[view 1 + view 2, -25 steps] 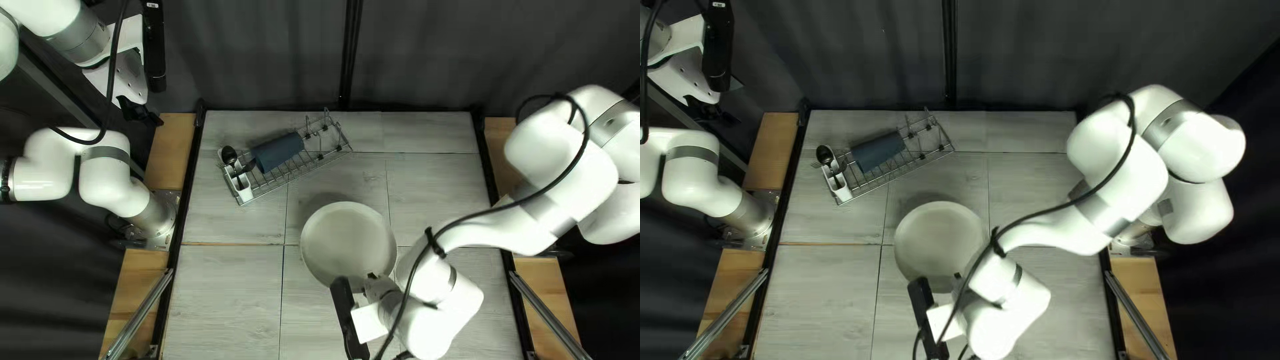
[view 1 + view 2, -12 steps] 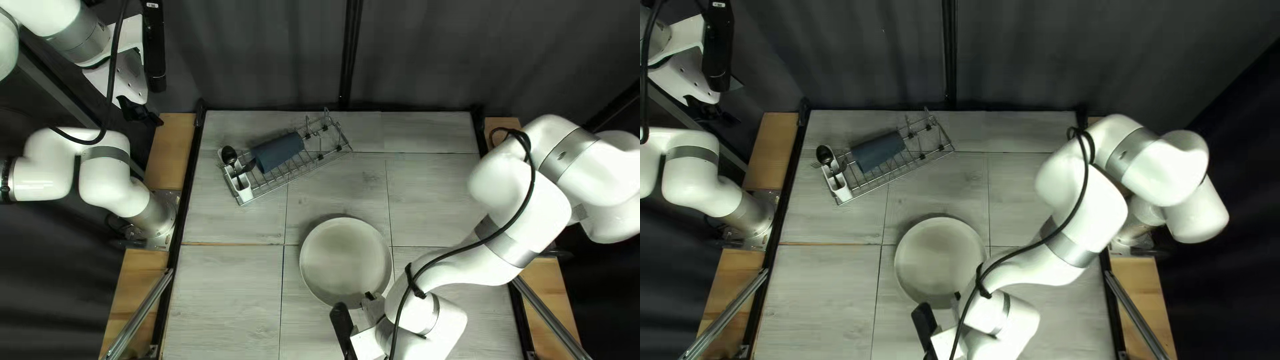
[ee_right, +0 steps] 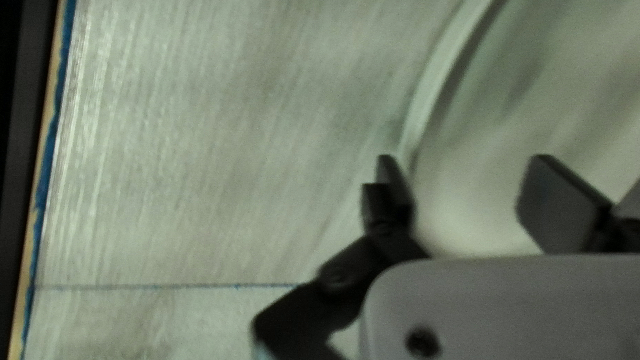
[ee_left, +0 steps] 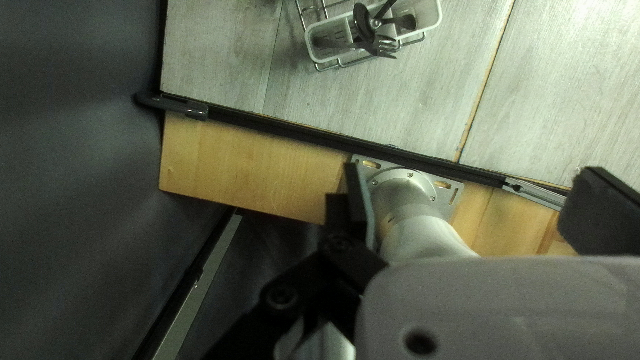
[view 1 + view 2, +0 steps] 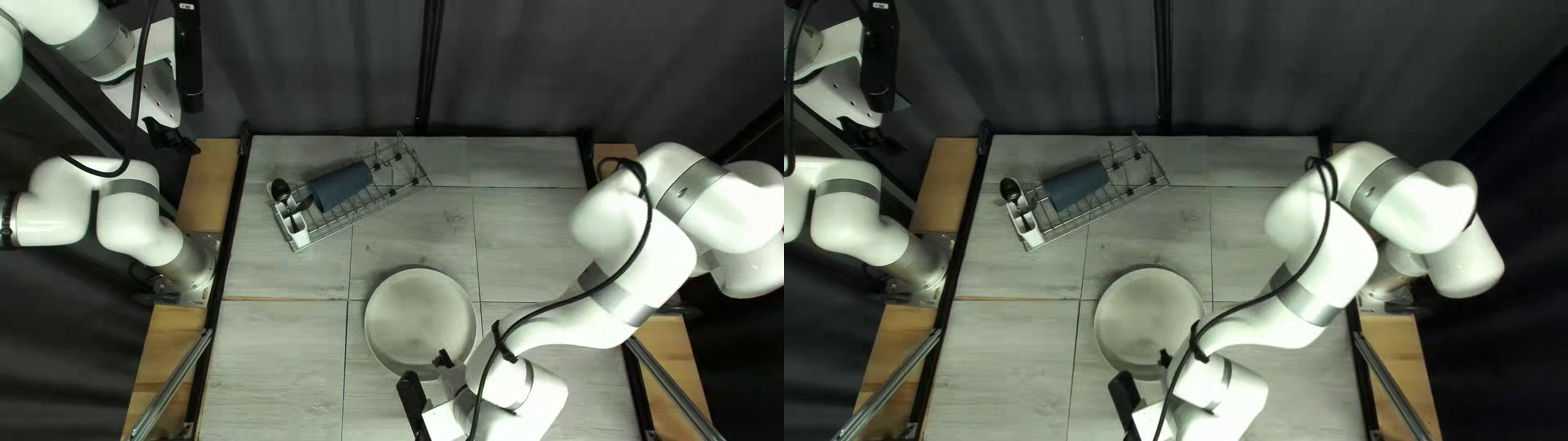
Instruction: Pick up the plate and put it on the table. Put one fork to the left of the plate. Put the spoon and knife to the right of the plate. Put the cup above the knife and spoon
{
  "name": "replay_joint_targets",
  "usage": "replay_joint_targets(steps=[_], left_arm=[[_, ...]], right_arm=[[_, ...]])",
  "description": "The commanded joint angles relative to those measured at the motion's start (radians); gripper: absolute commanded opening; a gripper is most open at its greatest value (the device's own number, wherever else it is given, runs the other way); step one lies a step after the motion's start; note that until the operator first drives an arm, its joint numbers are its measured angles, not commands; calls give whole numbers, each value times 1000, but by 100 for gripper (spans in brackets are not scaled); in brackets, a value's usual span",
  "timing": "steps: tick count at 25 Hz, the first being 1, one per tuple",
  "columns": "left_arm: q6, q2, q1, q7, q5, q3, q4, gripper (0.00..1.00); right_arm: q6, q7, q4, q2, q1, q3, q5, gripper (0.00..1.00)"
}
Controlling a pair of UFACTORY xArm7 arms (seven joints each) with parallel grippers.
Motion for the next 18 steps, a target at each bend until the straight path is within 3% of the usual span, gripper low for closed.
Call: replay_joint_targets(steps=[1,6,8,18], left_arm=[[0,0,0,0,0,0,0,100],[0,0,0,0,0,0,0,100],[0,0,0,0,0,0,0,100],[0,0,0,0,0,0,0,100]], right_arm=[[-89,-173,-102,-154,-131,-5,90,100],[-178,-462,-196,-328,-270,-60,257,100],[-183,-543,-203,-362,-298,-83,316,100],[-183,-543,-203,-362,-298,-83,316,100]])
